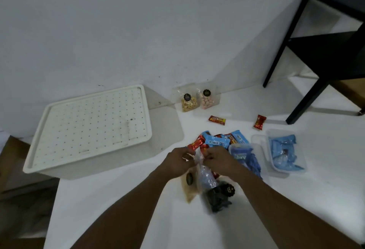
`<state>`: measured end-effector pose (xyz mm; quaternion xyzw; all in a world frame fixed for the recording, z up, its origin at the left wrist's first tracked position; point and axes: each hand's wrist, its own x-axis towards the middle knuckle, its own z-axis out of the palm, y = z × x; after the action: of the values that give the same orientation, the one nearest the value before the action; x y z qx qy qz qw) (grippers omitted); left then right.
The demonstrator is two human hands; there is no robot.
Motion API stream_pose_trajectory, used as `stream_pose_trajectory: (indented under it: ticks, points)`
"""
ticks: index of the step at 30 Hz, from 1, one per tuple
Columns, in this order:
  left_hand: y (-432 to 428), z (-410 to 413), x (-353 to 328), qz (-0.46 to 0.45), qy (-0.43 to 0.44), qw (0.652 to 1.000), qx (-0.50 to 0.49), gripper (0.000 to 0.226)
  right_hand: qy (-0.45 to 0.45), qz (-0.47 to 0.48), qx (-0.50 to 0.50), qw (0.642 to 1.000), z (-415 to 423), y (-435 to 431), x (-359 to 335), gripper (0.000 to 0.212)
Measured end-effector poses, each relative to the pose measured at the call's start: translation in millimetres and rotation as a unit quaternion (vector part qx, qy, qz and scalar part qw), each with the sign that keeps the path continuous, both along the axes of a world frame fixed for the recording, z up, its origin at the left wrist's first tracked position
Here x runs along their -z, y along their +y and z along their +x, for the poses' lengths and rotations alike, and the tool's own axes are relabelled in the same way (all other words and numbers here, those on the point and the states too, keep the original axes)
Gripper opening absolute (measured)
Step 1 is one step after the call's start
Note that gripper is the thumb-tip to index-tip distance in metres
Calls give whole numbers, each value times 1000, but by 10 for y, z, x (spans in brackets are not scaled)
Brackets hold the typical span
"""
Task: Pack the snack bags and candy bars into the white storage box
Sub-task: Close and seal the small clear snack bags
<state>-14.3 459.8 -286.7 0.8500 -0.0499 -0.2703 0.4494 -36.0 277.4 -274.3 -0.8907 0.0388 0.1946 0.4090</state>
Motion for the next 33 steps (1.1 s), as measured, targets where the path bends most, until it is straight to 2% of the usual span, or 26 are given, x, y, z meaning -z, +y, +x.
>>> stream_pose_trajectory:
  ticks: [3, 7, 10, 13, 15, 20, 25, 33]
  points:
    - [31, 129, -268, -59, -27, 998, -10, 32, -22, 32, 7, 999, 132, -4, -302, 14]
    - [65, 291, -594, -120, -69, 990, -33, 18, -29, 80, -17, 996, 273, -66, -669, 11]
    - [71, 373, -759, -138, -88, 985, -57, 19, -43, 102, -8, 994, 372, -135, -883, 10]
    - [73, 379, -874, -200, -93, 970, -99, 21, -35, 127, -14, 991, 404, -247, -927, 6]
    - [98, 356, -933, -223, -77, 964, -121, 18, -43, 148, 16, 988, 377, -287, -885, 4]
    - [155, 311, -949, -213, -32, 970, -116, 17, -78, 217, 110, 967, 277, -216, -815, 14]
    - [115, 315, -905, -211, -27, 969, -126, 12, -66, 258, 127, 956, 265, -174, -743, 18]
    - [70, 271, -887, -258, -3, 950, -174, 22, -78, 345, 170, 920, 223, -188, -671, 26]
